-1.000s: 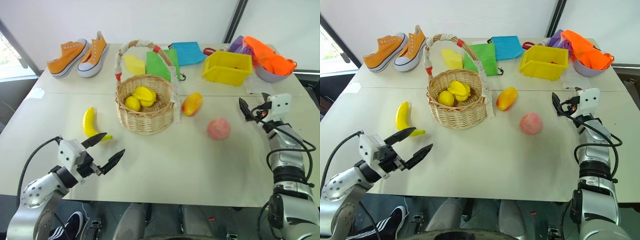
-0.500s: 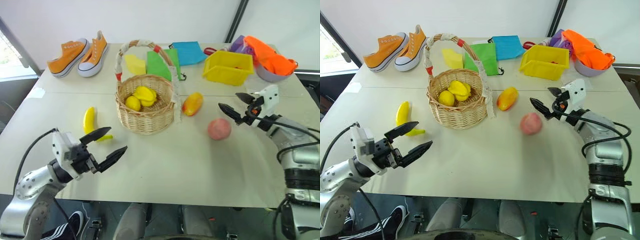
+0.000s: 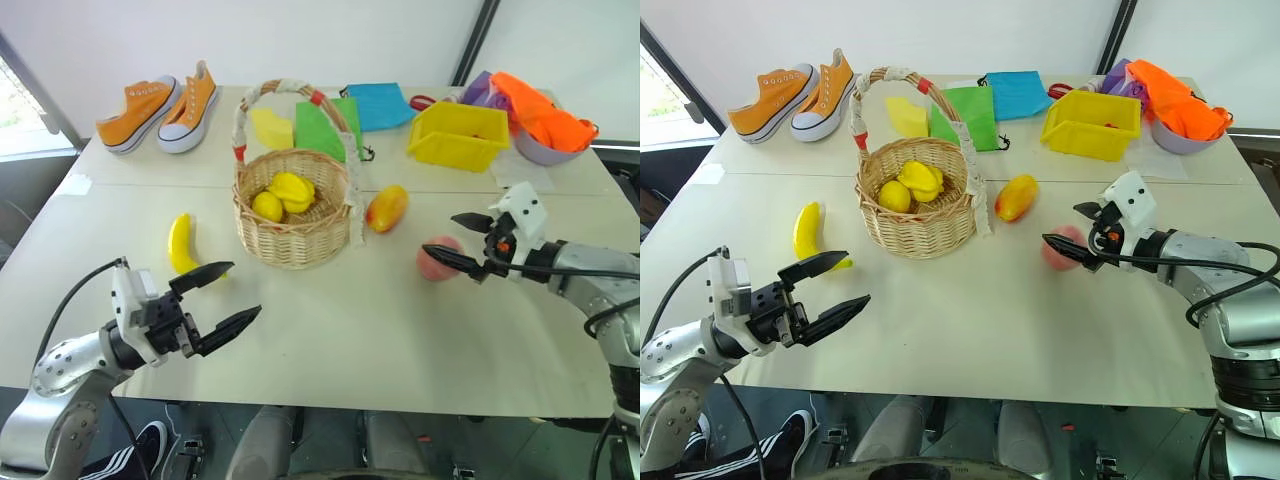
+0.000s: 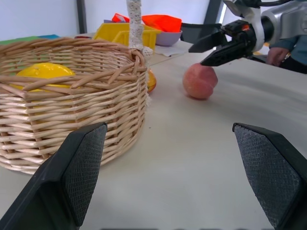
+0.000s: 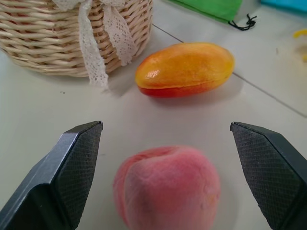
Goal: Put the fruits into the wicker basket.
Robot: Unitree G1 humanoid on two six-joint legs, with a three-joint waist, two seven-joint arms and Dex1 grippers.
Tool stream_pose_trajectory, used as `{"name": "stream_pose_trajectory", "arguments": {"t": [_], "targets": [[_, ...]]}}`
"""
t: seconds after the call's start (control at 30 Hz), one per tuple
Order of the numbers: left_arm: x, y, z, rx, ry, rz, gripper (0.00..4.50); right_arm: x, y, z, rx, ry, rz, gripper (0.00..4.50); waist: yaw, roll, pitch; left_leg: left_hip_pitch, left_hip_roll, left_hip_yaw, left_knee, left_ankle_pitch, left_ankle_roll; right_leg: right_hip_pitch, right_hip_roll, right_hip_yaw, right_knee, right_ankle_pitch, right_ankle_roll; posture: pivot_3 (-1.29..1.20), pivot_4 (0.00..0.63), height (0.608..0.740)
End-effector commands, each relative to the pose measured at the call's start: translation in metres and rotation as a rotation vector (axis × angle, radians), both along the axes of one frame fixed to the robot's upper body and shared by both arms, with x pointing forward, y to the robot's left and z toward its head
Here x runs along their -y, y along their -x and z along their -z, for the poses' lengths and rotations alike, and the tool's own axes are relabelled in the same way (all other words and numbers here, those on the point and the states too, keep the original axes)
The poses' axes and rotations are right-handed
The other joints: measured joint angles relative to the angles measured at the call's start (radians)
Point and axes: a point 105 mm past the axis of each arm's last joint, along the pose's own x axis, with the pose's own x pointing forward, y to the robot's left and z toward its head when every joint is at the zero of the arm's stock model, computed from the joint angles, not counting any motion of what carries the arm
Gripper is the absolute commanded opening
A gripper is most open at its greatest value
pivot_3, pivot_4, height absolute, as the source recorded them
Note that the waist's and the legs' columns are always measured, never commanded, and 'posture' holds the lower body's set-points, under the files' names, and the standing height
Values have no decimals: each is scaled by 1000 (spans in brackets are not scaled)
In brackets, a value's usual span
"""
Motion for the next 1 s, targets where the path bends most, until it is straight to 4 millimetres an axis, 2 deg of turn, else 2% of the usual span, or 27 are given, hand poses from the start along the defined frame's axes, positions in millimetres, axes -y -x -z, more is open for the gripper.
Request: {"name": "stream_pose_trajectory", "arguments": {"t": [0.03, 0.13, 0.37, 0.6, 0.77, 0.9, 1.0], "targets": [[1, 2, -3, 23, -12, 13, 4500, -1, 3, -1, 14, 23, -4, 4447, 0, 0, 0, 0, 0, 0, 0, 0, 0, 0, 0, 0, 0, 0, 0, 0, 150, 740], [2, 2, -1, 24, -28, 12, 4500, -1, 8, 16, -74, 25, -3, 4447, 0, 0, 0, 0, 0, 0, 0, 0, 0, 0, 0, 0, 0, 1, 1, 0, 150, 740], [2, 4, 1, 21, -23, 6, 4500, 5, -1, 32, -92, 58, 57, 4447, -1, 0, 0, 0, 0, 0, 0, 0, 0, 0, 0, 0, 0, 1, 1, 0, 150, 740], [1, 3, 0, 30, -18, -20, 4500, 4, -9, 36, -85, 31, 79, 4447, 0, 0, 0, 0, 0, 0, 0, 0, 0, 0, 0, 0, -1, 1, 2, 0, 150, 740], [0, 2, -1, 36, -18, -28, 4500, 4, -11, 37, -86, 32, 79, 3087, -2, 0, 0, 0, 0, 0, 0, 0, 0, 0, 0, 0, -1, 1, 2, 0, 150, 740], [0, 2, -1, 36, -16, -32, 4500, -1, -10, 29, -76, -7, 50, 2949, -2, 0, 0, 1, 0, 0, 0, 0, 0, 0, 0, 0, -1, 1, 2, 0, 150, 740], [-7, 0, -1, 34, -3, -78, 4500, -18, 9, 10, -109, -82, -94, 2949, -2, 0, 0, 0, 0, 0, 0, 0, 0, 0, 0, 0, -1, 1, 2, 0, 150, 740]]}}
